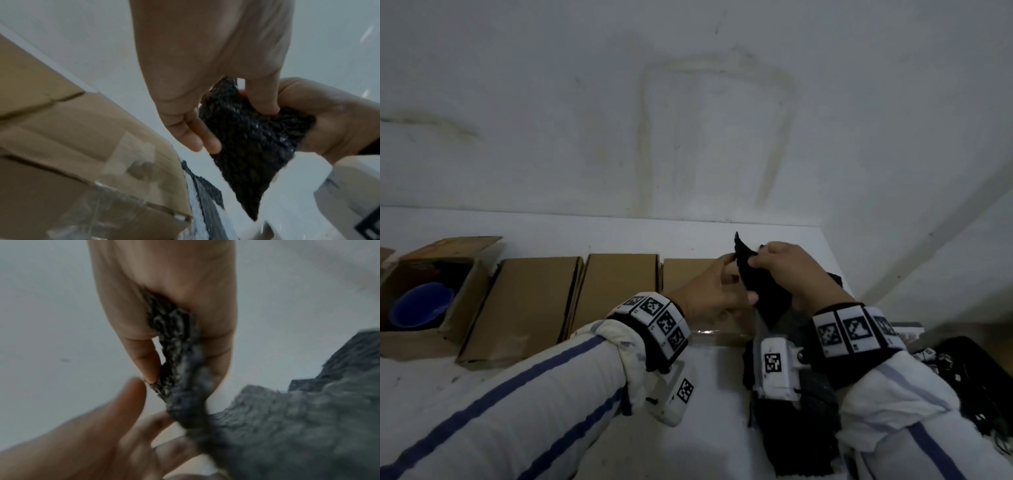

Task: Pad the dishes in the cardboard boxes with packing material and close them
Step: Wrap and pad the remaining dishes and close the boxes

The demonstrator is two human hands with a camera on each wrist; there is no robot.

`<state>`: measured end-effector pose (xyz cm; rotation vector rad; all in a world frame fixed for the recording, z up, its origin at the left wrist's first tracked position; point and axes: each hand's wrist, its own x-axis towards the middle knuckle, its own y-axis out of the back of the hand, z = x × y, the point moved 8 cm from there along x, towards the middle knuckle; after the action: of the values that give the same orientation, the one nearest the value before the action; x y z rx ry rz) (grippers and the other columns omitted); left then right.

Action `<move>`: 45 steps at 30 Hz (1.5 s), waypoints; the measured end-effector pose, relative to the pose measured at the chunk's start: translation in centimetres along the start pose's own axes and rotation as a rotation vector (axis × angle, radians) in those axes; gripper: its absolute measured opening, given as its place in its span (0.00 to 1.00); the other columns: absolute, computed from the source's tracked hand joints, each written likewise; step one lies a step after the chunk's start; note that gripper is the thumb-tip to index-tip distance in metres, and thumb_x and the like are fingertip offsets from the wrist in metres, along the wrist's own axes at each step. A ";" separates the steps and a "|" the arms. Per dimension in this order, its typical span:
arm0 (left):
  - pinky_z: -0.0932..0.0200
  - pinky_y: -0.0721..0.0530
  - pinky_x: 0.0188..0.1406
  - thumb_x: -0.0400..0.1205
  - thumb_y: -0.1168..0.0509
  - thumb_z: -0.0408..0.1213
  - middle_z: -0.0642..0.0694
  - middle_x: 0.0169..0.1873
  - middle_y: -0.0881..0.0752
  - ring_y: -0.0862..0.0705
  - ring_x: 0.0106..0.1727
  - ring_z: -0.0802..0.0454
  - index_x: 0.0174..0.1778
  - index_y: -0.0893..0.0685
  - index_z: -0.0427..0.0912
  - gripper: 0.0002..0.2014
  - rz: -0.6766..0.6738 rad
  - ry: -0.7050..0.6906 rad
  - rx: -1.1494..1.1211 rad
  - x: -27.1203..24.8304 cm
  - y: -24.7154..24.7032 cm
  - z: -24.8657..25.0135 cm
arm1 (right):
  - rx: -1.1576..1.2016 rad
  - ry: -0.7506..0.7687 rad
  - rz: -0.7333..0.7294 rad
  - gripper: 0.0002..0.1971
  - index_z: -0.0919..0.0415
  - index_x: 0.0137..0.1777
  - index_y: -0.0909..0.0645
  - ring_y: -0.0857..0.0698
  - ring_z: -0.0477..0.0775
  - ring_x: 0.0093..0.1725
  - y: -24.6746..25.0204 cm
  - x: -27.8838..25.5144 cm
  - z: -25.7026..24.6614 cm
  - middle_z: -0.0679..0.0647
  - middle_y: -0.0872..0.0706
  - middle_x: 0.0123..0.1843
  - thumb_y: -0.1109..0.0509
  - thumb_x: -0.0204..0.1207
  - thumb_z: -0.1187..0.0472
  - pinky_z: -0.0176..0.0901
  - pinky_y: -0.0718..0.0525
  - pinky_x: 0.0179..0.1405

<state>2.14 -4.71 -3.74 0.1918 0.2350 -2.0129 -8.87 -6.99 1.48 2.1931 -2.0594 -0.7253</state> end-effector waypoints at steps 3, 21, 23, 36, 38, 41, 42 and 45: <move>0.57 0.14 0.53 0.78 0.31 0.28 0.45 0.52 0.15 0.13 0.50 0.56 0.59 0.23 0.48 0.17 0.059 -0.147 -0.084 -1.6 3.2 2.1 | 0.103 0.079 -0.060 0.10 0.59 0.35 0.27 0.19 0.57 0.41 -4.5 0.2 -2.6 0.58 0.20 0.37 0.33 0.76 0.69 0.48 0.21 0.39; 0.44 0.17 0.60 0.79 0.36 0.24 0.32 0.54 0.16 0.16 0.57 0.37 0.60 0.21 0.31 0.13 0.737 -0.084 -0.260 -23.2 35.2 -1.8 | -0.534 0.552 -0.383 0.10 0.59 0.52 0.17 0.15 0.63 0.53 -40.1 -1.5 -15.8 0.60 0.14 0.48 0.32 0.72 0.68 0.49 0.17 0.47; 0.54 0.14 0.53 0.79 0.36 0.22 0.37 0.53 0.15 0.15 0.55 0.43 0.61 0.22 0.32 0.14 0.763 -0.108 -0.166 -24.9 38.0 -2.2 | -0.370 0.491 -0.480 0.10 0.60 0.46 0.15 0.14 0.63 0.49 -43.4 -1.8 -16.7 0.56 0.14 0.41 0.32 0.70 0.73 0.59 0.14 0.52; 0.53 0.18 0.53 0.81 0.40 0.25 0.42 0.60 0.20 0.19 0.59 0.45 0.64 0.25 0.44 0.17 0.832 0.104 0.014 -28.9 46.8 -6.3 | -0.828 0.597 -0.437 0.14 0.57 0.53 0.12 0.18 0.57 0.57 -54.0 1.0 -18.0 0.53 0.17 0.51 0.30 0.69 0.71 0.37 0.23 0.53; 0.58 0.20 0.54 0.81 0.40 0.27 0.46 0.60 0.20 0.20 0.59 0.50 0.66 0.24 0.46 0.18 0.868 0.197 0.325 -29.3 47.4 -6.7 | -0.928 0.560 -0.429 0.13 0.59 0.55 0.13 0.18 0.58 0.59 -54.9 1.7 -17.5 0.50 0.21 0.48 0.32 0.73 0.68 0.37 0.24 0.50; 0.57 0.21 0.59 0.81 0.38 0.30 0.41 0.65 0.20 0.21 0.64 0.46 0.69 0.23 0.40 0.19 0.863 0.232 0.570 -29.1 47.5 -6.6 | -1.035 0.530 -0.538 0.14 0.64 0.59 0.14 0.18 0.59 0.59 -56.6 1.6 -16.5 0.59 0.17 0.59 0.36 0.75 0.67 0.42 0.21 0.53; 0.55 0.20 0.61 0.81 0.38 0.29 0.39 0.64 0.20 0.21 0.64 0.43 0.69 0.23 0.38 0.18 0.846 0.263 0.578 -29.1 47.6 -6.9 | -1.054 0.512 -0.578 0.15 0.65 0.60 0.15 0.18 0.59 0.59 -57.0 1.4 -16.3 0.60 0.17 0.61 0.37 0.76 0.67 0.42 0.21 0.53; 0.48 0.17 0.60 0.81 0.38 0.30 0.38 0.59 0.16 0.18 0.59 0.41 0.63 0.19 0.38 0.15 0.809 0.307 0.552 -29.0 47.9 -7.3 | -1.204 0.479 -0.665 0.16 0.64 0.64 0.18 0.19 0.59 0.62 -57.8 0.8 -15.9 0.60 0.17 0.64 0.39 0.79 0.64 0.41 0.22 0.53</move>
<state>58.11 1.78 -7.78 0.8095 -0.1982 -1.1902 50.77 -5.64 -4.55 1.8754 -0.3585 -0.9578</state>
